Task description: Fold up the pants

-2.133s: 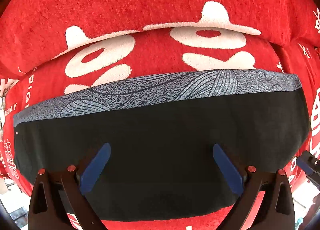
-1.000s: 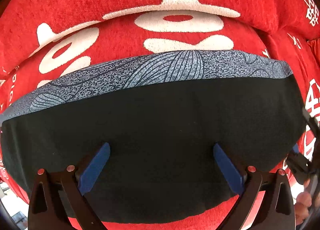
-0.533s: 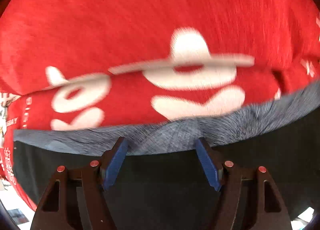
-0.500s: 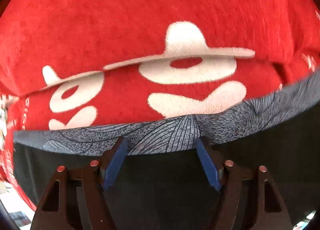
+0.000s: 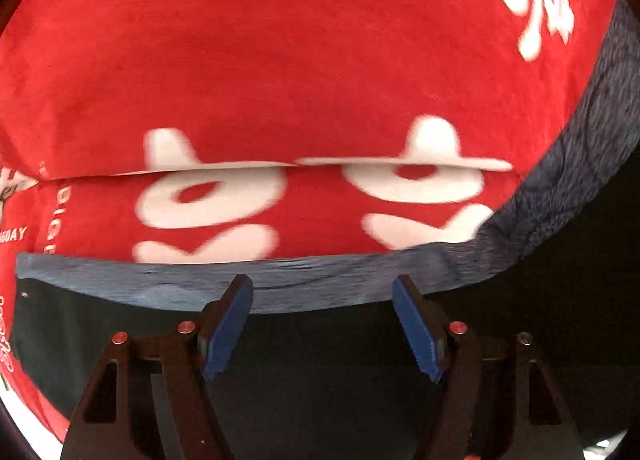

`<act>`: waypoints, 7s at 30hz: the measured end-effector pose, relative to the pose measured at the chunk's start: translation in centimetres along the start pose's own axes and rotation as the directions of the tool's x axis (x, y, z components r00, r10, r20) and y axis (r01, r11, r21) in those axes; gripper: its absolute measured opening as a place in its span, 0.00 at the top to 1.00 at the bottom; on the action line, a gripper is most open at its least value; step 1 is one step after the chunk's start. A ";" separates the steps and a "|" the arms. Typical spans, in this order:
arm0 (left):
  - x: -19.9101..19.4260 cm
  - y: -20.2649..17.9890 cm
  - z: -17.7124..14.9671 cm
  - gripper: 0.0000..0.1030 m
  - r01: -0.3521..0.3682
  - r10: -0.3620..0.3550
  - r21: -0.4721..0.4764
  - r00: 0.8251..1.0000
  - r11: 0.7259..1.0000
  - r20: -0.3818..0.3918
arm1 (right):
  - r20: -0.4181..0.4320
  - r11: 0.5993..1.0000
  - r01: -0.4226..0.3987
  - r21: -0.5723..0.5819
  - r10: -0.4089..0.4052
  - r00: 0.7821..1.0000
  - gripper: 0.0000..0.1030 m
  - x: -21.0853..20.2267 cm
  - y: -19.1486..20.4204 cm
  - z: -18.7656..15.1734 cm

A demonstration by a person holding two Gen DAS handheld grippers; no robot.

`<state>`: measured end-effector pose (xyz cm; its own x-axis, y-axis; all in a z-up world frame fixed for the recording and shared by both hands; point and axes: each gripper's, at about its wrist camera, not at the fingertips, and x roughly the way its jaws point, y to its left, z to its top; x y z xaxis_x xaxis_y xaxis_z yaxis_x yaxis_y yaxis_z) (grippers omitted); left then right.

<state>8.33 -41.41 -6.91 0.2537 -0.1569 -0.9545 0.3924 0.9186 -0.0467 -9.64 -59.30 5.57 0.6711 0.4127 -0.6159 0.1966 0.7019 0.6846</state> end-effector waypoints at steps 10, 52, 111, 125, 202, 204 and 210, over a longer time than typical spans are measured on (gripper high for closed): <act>-1.4 18.4 -1.9 0.29 -0.027 0.022 -0.106 0.998 0.994 -0.053 | -0.216 0.906 0.170 -0.389 -0.269 0.938 0.86 14.8 10.3 -7.9; -2.8 13.1 -6.5 0.95 0.521 -0.496 0.021 0.824 0.853 -0.273 | -0.260 0.978 0.194 0.079 -0.167 0.951 0.66 12.9 6.6 -7.4; -4.6 25.7 -13.5 0.13 0.018 -0.054 -0.148 0.968 0.989 -0.246 | -0.490 0.901 0.253 -0.353 -0.408 0.770 0.65 24.1 14.7 -14.6; -5.3 30.6 -16.0 0.13 0.037 -0.102 -0.257 0.964 0.966 -0.245 | -0.532 0.873 0.240 -0.425 -0.455 0.714 0.32 25.2 19.4 -16.5; -5.9 40.4 -14.4 0.62 -0.248 0.266 -0.176 0.961 0.953 0.082 | -0.580 0.867 0.085 -0.491 -0.398 0.711 0.27 36.5 29.5 -11.2; -5.9 39.6 -14.8 0.62 -0.304 0.316 -0.117 0.943 0.945 0.102 | -0.613 0.877 0.015 -0.480 -0.347 0.710 0.27 38.6 31.9 -10.4; -5.5 38.4 -15.3 0.62 -0.394 0.394 -0.024 0.911 0.919 0.125 | -0.788 0.861 -0.218 -0.460 -0.282 0.547 0.27 47.6 40.3 -13.6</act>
<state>8.52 0.29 -7.95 0.4958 0.1738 -0.8509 0.2390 0.9147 0.3260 20.53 -3.46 -1.45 -0.2514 0.4853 -0.8374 -0.3057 0.7811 0.5444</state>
